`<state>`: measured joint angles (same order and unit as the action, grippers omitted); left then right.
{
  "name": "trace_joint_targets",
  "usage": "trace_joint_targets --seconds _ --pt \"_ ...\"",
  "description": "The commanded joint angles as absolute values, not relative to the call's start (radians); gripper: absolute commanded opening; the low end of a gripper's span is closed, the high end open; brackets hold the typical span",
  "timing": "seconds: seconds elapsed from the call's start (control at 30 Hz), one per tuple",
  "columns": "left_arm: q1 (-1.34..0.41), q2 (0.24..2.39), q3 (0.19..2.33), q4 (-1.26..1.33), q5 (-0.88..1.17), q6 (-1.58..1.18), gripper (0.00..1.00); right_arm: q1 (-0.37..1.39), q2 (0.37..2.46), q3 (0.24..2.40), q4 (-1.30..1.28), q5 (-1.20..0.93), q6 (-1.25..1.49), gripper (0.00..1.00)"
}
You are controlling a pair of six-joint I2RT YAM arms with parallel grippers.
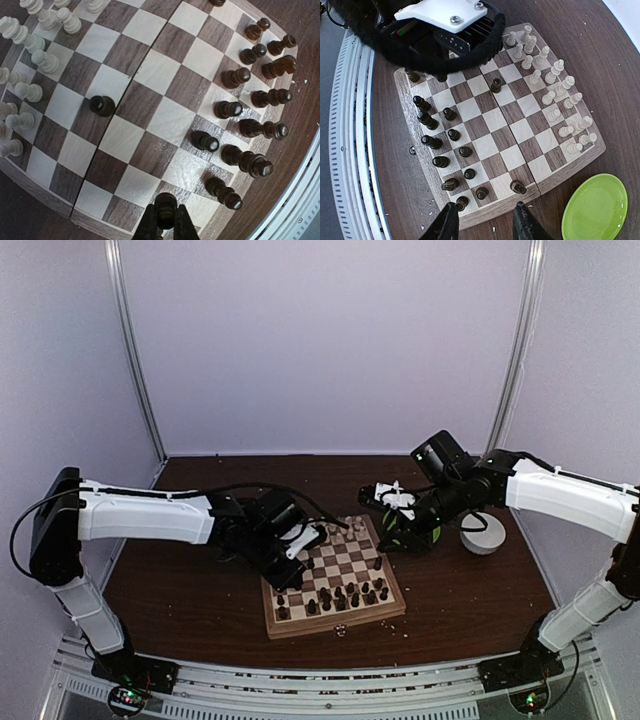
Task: Set up the chess pieces on the board
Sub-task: Place the pawn at g7.
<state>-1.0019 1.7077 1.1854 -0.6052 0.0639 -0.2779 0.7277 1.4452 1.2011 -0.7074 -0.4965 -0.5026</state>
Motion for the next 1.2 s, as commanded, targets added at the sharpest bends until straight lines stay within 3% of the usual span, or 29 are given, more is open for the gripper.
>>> trace_joint_targets --seconds 0.0,0.77,0.97,1.17 --pt "-1.008 1.718 1.178 -0.600 0.106 -0.254 0.00 0.721 1.439 1.193 -0.716 -0.500 -0.514 0.37" --pt "-1.022 1.787 1.173 -0.629 0.121 -0.232 0.00 0.721 1.442 1.193 -0.719 -0.500 -0.518 0.38" --pt "-1.023 1.761 1.185 -0.653 0.095 -0.227 0.20 0.721 1.443 1.193 -0.718 -0.502 -0.519 0.38" --pt "-1.022 1.733 1.250 -0.667 0.051 -0.218 0.23 0.721 1.445 1.195 -0.721 -0.505 -0.518 0.38"
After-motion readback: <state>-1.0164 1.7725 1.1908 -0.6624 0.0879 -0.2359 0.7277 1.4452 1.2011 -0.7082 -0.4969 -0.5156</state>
